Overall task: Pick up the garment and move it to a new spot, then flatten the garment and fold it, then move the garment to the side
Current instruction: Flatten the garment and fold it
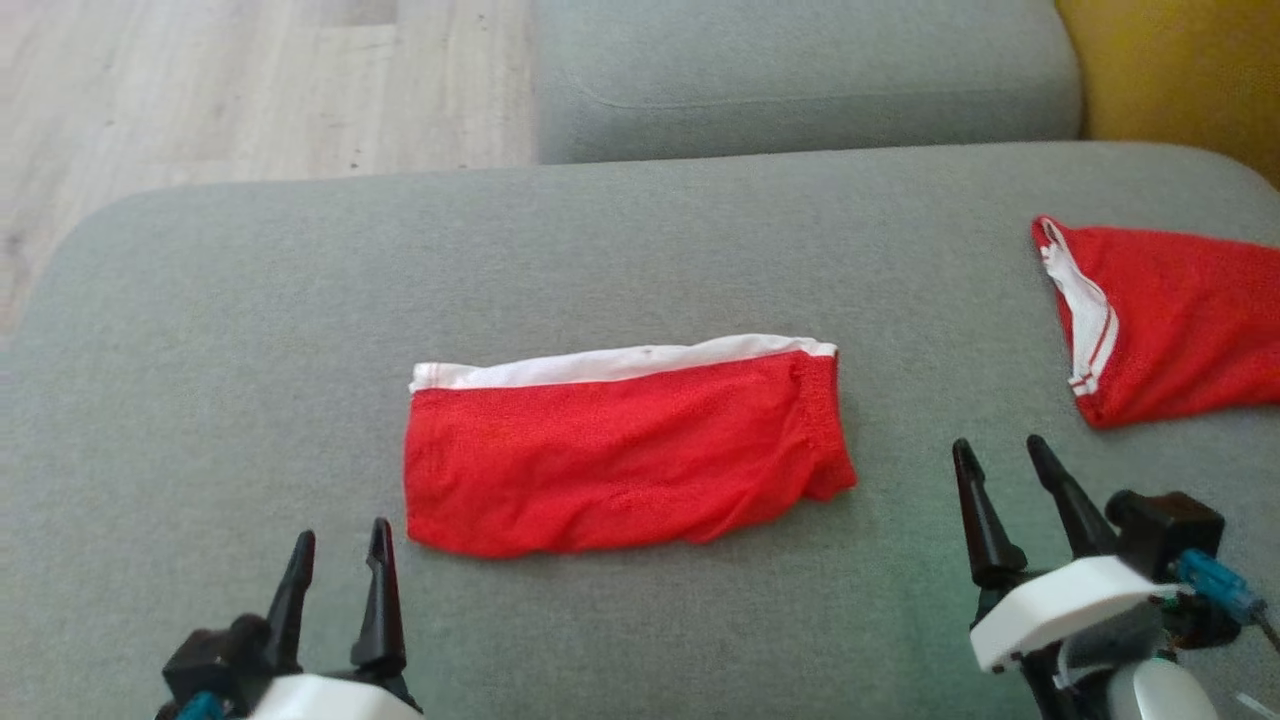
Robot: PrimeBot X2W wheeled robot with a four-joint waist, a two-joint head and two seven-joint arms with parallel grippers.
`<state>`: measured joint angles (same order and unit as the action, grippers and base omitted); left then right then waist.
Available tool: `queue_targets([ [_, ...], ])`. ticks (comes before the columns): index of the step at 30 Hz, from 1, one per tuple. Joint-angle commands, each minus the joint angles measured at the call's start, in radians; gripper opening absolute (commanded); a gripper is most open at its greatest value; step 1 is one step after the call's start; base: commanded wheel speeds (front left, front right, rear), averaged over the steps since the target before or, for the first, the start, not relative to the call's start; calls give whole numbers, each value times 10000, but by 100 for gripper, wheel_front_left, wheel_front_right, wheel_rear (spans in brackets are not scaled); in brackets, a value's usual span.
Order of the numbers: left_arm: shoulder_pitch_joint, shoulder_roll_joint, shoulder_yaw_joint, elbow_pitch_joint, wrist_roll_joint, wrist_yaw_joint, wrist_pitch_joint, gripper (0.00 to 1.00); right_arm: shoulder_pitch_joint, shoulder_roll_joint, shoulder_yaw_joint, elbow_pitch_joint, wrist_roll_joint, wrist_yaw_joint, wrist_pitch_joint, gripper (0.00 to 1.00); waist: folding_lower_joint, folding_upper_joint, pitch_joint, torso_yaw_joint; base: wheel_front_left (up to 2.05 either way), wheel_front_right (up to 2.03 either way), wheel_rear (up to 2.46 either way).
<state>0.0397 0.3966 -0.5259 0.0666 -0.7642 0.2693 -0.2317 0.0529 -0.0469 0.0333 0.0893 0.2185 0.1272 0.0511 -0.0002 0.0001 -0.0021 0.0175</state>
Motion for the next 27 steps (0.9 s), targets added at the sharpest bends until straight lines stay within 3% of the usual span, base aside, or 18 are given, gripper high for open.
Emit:
queue_targets([
  [1,-383,224,303,-370,148,88,-131,100,-321,-33,229,-267,-39,35,-97,100,2,-1,-95,165,0,0,0],
  [11,-562,57,-167,-670,585,318,-13,100,-1445,-33,433,1115,330,35,200,100,2,-1,-171,821,0,0,0],
  [27,-809,-94,-424,-819,737,326,47,100,-4045,-33,299,6685,-45,35,89,100,2,-1,129,2140,0,0,0],
])
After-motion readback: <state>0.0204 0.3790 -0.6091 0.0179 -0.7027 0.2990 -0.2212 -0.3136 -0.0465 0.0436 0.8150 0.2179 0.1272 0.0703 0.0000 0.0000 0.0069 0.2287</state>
